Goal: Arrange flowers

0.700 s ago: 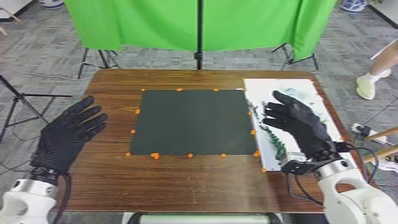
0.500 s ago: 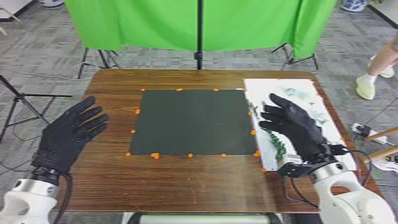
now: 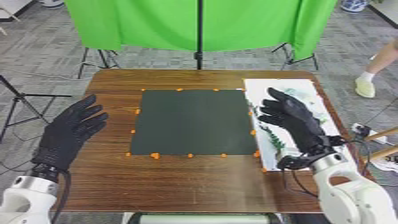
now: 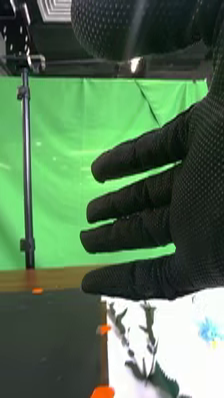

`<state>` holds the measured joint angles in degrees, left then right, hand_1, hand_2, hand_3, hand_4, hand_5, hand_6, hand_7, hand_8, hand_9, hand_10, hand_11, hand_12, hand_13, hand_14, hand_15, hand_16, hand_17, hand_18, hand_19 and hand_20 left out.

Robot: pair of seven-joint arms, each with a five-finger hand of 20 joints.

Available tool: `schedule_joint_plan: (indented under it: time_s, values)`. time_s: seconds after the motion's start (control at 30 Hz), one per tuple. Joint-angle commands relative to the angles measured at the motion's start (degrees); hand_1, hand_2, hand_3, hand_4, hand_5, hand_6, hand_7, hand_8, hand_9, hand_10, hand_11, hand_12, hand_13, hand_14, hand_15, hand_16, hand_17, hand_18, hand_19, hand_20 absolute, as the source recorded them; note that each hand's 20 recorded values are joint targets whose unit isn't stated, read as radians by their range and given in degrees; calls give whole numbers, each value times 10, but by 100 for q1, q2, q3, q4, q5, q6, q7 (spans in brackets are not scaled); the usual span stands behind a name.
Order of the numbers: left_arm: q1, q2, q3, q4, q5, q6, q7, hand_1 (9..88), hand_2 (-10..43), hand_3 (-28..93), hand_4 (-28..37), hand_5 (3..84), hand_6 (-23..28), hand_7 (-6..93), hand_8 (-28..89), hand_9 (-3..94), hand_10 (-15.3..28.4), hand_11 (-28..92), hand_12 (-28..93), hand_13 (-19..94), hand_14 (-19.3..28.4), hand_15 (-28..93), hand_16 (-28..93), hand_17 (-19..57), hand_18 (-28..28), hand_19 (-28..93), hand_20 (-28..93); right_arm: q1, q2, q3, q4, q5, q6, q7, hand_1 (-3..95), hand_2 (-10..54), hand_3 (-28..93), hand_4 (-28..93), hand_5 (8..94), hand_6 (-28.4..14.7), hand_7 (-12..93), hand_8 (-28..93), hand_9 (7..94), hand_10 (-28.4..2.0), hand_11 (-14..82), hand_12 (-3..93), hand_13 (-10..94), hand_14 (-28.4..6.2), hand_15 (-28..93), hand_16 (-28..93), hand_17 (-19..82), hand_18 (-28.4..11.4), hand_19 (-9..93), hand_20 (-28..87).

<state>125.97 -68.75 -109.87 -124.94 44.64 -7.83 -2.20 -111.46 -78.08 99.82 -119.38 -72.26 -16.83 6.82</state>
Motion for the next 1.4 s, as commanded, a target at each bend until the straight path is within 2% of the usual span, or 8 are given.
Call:
schedule_joint_plan:
  time_s: [0.03,0.1,0.17,0.27,0.4,0.6,0.77,1.4]
  values:
    - [23,-156,192,36,-83,-82,-62,260,-42,701,-254,322,26,206,-118,278,116,252,148,219,148,383,-19,-77,213,473,81,-619,504,408,-393,-26,439,37,154,-49,772,-283,287,-19,195,-146,347,-117,136,186,294,-101,182,244,44,-210,472,176]
    - [138,-60,-24,-57,-272,8,-156,260,-41,700,-254,323,26,205,-117,280,117,252,148,219,148,382,-20,-77,213,473,80,-589,664,89,-464,-520,1284,-61,166,-59,767,-283,296,-22,217,-158,358,-119,180,186,307,-99,247,215,62,-209,509,182]
    - [194,-17,-16,-58,-368,235,59,260,-40,698,-254,324,26,205,-117,281,117,252,147,219,148,383,-20,-77,213,473,80,-376,876,-78,-457,-971,1622,33,259,-65,709,-282,365,-22,298,-201,433,-121,339,185,378,-95,425,134,113,-205,595,195]
    - [21,-46,57,2,-325,64,11,258,-39,700,-254,331,30,203,-117,289,120,258,149,222,149,384,-20,-77,213,474,80,-446,1360,50,-668,-1649,1762,377,418,-52,571,-282,495,-1,423,-244,556,-120,510,232,504,-100,634,132,200,-189,717,220]
    - [46,14,59,-9,-354,11,-48,257,-36,701,-256,332,30,200,-116,288,119,257,147,224,149,389,-20,-77,214,474,80,-547,1628,287,-896,-3083,952,1103,559,-51,274,-244,612,11,516,-208,665,-110,621,322,615,-112,774,235,284,-184,841,267]
    - [30,10,116,20,-363,-147,-128,253,-26,702,-258,334,31,199,-114,290,120,258,146,224,151,393,-21,-78,215,476,81,-863,1810,366,-1009,-4410,-700,2056,365,-53,169,-178,778,6,554,-186,805,-116,663,401,728,-129,805,329,376,-215,931,302]
    - [160,-25,-99,-39,-342,-130,-188,252,-25,704,-256,336,30,198,-114,295,122,260,145,226,152,395,-22,-79,216,476,80,-544,1977,-82,-838,-4736,-1046,2361,288,-72,306,-236,750,0,545,-177,782,-124,651,412,709,-131,796,336,364,-211,923,286]
    - [122,32,-31,-32,-408,-92,-152,248,-21,707,-259,333,28,195,-112,298,122,258,147,230,153,398,-22,-80,217,474,80,555,2533,-1390,218,-5768,-1725,2778,144,-81,573,-283,718,-2,545,-181,761,-126,652,406,690,-133,796,319,348,-208,922,251]
